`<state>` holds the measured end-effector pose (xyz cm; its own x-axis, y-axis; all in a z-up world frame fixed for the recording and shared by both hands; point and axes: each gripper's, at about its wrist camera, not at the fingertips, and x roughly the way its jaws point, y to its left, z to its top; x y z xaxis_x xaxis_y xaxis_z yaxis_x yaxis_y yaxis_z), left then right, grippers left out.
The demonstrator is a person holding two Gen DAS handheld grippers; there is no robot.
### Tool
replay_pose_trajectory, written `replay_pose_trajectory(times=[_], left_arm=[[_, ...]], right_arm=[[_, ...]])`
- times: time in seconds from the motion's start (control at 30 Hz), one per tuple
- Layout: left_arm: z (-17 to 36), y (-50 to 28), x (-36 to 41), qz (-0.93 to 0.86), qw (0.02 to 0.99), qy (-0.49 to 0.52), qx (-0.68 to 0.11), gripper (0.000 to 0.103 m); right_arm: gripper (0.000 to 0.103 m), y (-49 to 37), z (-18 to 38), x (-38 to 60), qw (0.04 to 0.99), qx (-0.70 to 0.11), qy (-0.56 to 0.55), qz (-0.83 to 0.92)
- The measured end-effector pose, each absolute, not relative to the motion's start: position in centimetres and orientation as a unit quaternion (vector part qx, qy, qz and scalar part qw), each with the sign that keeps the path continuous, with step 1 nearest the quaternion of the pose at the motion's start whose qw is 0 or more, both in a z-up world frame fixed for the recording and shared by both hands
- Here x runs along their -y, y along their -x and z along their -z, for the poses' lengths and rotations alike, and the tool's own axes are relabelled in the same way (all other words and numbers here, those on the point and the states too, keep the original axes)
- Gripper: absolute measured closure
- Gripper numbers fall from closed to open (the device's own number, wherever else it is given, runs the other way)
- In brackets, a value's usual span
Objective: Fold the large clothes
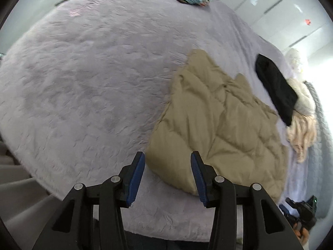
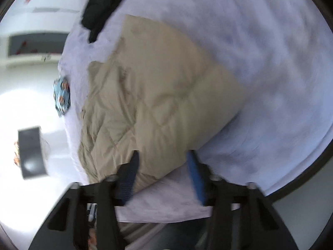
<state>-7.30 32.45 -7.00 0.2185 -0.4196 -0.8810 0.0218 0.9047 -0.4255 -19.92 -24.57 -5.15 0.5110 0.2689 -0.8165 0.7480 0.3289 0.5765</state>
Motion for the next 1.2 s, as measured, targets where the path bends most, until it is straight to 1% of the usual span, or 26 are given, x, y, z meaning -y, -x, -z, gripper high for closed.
replay_pose_trajectory(times=[0.07,0.17,0.33,0.37,0.4,0.43,0.47,0.5,0.63,0.7,0.83,1.0,1.2], left_arm=[[7.7,5.8,-31.8,0.17,0.745,0.166,-0.623,0.056],[9.2,4.0,-30.3,0.193,0.726,0.153,-0.642,0.056],[12.4,2.2,-28.2,0.242,0.693,0.102,-0.671,0.056],[12.9,2.2,-27.9,0.246,0.691,0.082,-0.675,0.065],[13.5,2.4,-27.6,0.245,0.692,0.039,-0.678,0.08],[14.0,2.5,-27.3,0.242,0.691,0.013,-0.681,0.081],[14.7,2.7,-27.4,0.238,0.687,-0.004,-0.686,0.088],[15.3,2.8,-27.5,0.231,0.685,-0.009,-0.691,0.091],[17.4,2.9,-29.6,0.192,0.678,0.016,-0.71,0.091],[17.4,2.9,-30.0,0.189,0.676,0.021,-0.712,0.091],[14.5,2.7,-30.0,0.178,0.703,-0.004,-0.689,0.091],[10.9,1.7,-30.2,0.168,0.731,0.019,-0.661,0.091],[9.4,1.1,-27.5,0.173,0.739,0.009,-0.651,0.09]], right_arm=[[0.068,18.0,3.8,24.1,0.696,-0.463,-0.524,0.163],[0.068,15.6,4.0,22.8,0.709,-0.478,-0.492,0.167],[0.068,14.3,8.0,19.6,0.681,-0.538,-0.456,0.198],[0.068,15.7,8.9,19.3,0.672,-0.55,-0.449,0.21],[0.068,15.4,9.7,19.4,0.665,-0.557,-0.448,0.217],[0.068,15.3,10.1,19.5,0.659,-0.56,-0.45,0.223],[0.068,15.2,10.5,19.7,0.655,-0.561,-0.452,0.227],[0.068,14.3,10.8,19.8,0.649,-0.562,-0.457,0.233],[0.068,14.8,11.8,20.4,0.641,-0.571,-0.451,0.244],[0.068,13.9,12.2,20.6,0.638,-0.579,-0.441,0.252],[0.068,12.2,11.3,20.2,0.635,-0.583,-0.427,0.271],[0.068,9.3,7.3,16.6,0.665,-0.575,-0.394,0.27],[0.068,6.5,5.5,13.7,0.693,-0.577,-0.364,0.233]])
